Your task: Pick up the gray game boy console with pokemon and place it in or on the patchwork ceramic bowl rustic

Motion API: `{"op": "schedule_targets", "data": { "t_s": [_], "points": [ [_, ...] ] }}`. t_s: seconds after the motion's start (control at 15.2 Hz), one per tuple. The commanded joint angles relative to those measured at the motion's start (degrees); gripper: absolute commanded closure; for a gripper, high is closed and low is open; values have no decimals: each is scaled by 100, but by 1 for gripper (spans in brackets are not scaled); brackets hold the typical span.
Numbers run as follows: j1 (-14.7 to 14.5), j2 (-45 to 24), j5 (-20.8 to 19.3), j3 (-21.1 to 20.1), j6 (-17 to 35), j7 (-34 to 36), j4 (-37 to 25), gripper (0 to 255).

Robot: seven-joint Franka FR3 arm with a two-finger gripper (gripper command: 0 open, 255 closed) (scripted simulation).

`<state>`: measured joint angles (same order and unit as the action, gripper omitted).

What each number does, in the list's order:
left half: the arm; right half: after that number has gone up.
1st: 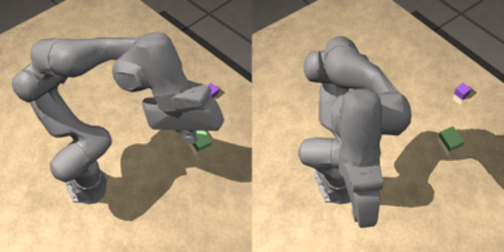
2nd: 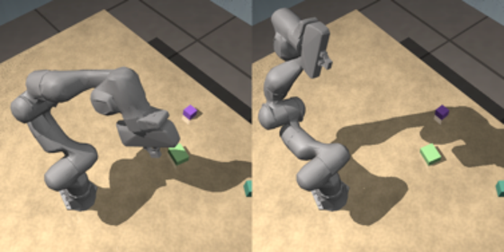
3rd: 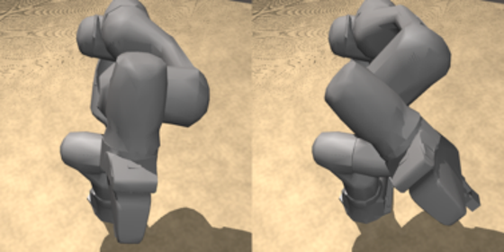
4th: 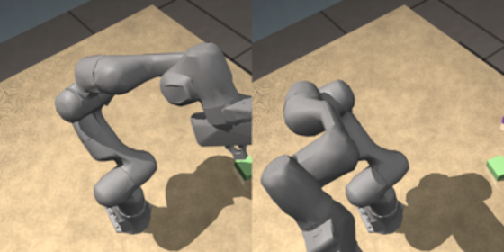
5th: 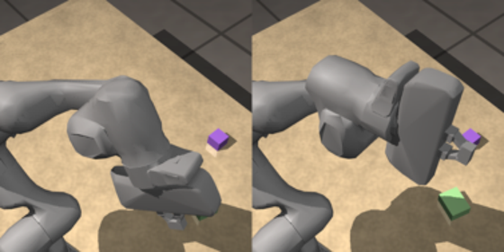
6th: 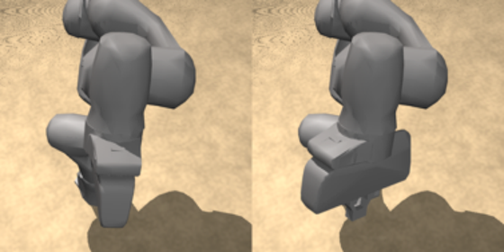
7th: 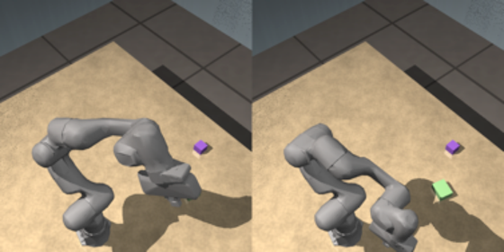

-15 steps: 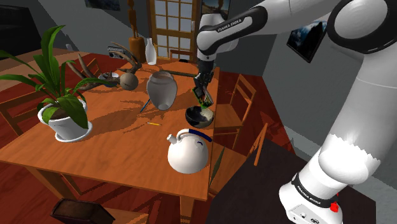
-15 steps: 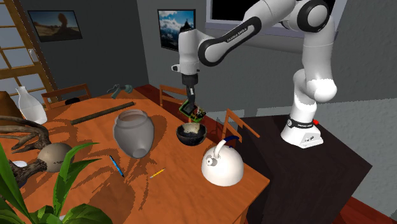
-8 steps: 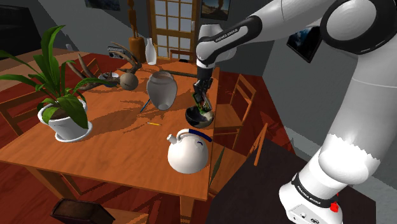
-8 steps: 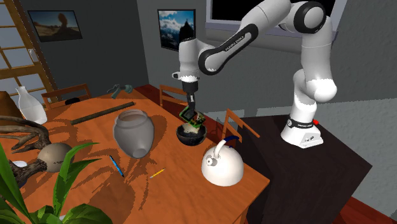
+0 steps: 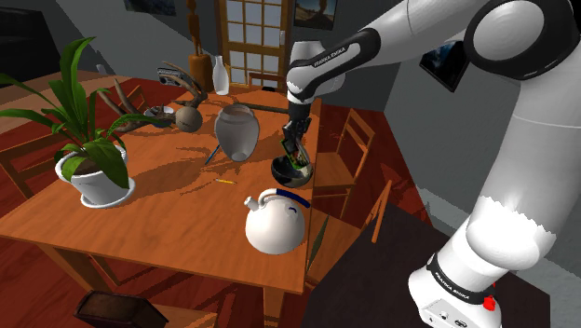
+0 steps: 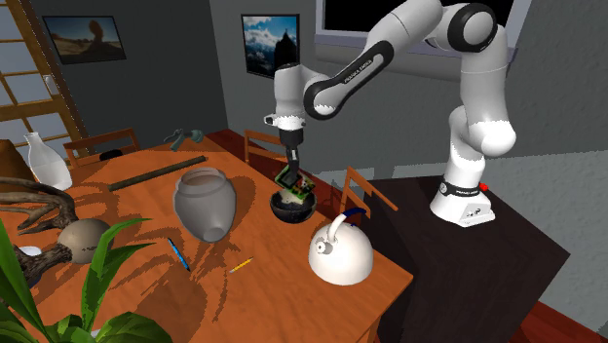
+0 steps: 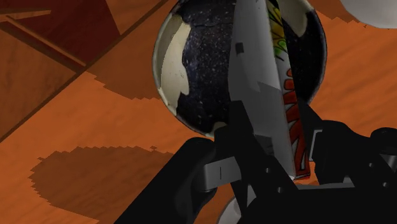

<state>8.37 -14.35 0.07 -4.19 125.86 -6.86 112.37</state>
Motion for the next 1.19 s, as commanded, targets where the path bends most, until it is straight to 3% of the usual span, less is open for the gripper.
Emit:
{"op": "schedule_targets", "data": {
  "t_s": [0.0, 0.07, 0.4, 0.66, 1.12],
  "points": [
    [0, 1, 0, 0, 2, 0, 0, 255],
    [0, 1, 0, 0, 2, 0, 0, 0],
    [0, 1, 0, 0, 1, -1, -1, 0],
    [13, 310, 24, -3, -655, -17, -348, 0],
    [13, 310, 24, -3, -655, -17, -348, 0]
  ]
}}
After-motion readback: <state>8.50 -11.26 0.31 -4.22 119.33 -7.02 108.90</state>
